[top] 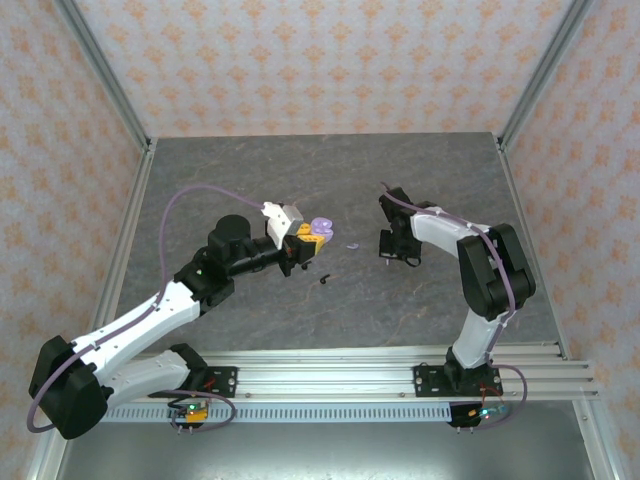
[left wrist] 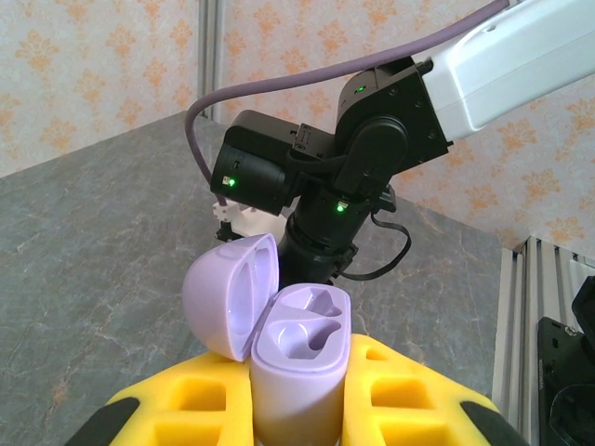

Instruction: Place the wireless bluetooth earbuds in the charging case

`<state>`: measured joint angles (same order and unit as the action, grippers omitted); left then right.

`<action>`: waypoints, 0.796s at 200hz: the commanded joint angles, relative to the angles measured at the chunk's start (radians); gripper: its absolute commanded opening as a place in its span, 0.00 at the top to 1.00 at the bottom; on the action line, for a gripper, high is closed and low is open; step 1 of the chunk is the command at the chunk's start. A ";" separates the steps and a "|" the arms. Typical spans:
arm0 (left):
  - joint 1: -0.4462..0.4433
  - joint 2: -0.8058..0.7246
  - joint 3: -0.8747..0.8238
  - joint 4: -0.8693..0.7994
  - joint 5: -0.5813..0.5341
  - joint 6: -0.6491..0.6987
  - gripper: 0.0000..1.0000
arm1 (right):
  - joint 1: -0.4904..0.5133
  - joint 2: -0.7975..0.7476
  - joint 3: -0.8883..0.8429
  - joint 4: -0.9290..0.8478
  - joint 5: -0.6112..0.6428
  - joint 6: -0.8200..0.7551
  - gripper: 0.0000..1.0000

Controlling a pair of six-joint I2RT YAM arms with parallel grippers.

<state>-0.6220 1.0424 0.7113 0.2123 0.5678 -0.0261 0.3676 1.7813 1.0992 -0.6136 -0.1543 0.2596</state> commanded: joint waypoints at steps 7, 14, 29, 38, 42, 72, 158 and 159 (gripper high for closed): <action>-0.005 -0.022 0.017 0.004 -0.006 0.004 0.90 | -0.002 -0.021 -0.015 -0.034 0.014 -0.005 0.93; -0.005 -0.022 0.019 0.003 -0.006 0.004 0.90 | -0.002 -0.027 -0.016 -0.034 0.017 -0.003 0.92; -0.005 -0.024 0.019 0.001 -0.006 0.003 0.90 | -0.002 -0.043 -0.013 -0.037 0.031 0.001 0.92; -0.005 -0.025 0.019 -0.001 -0.007 0.004 0.90 | -0.002 -0.054 -0.009 -0.043 0.042 0.004 0.91; -0.005 -0.027 0.019 -0.002 -0.008 0.004 0.90 | -0.002 -0.059 -0.007 -0.047 0.049 0.007 0.91; -0.005 -0.028 0.020 -0.004 -0.008 0.004 0.90 | -0.002 -0.105 -0.001 -0.058 0.065 0.020 0.88; -0.005 -0.028 0.023 -0.004 -0.008 0.005 0.90 | 0.017 -0.044 0.046 -0.040 -0.024 -0.003 0.57; -0.005 -0.028 0.023 -0.004 -0.008 0.006 0.90 | 0.018 -0.043 0.048 -0.040 -0.022 -0.003 0.56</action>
<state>-0.6220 1.0359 0.7113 0.2047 0.5674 -0.0261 0.3706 1.6958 1.1042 -0.6365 -0.1947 0.2600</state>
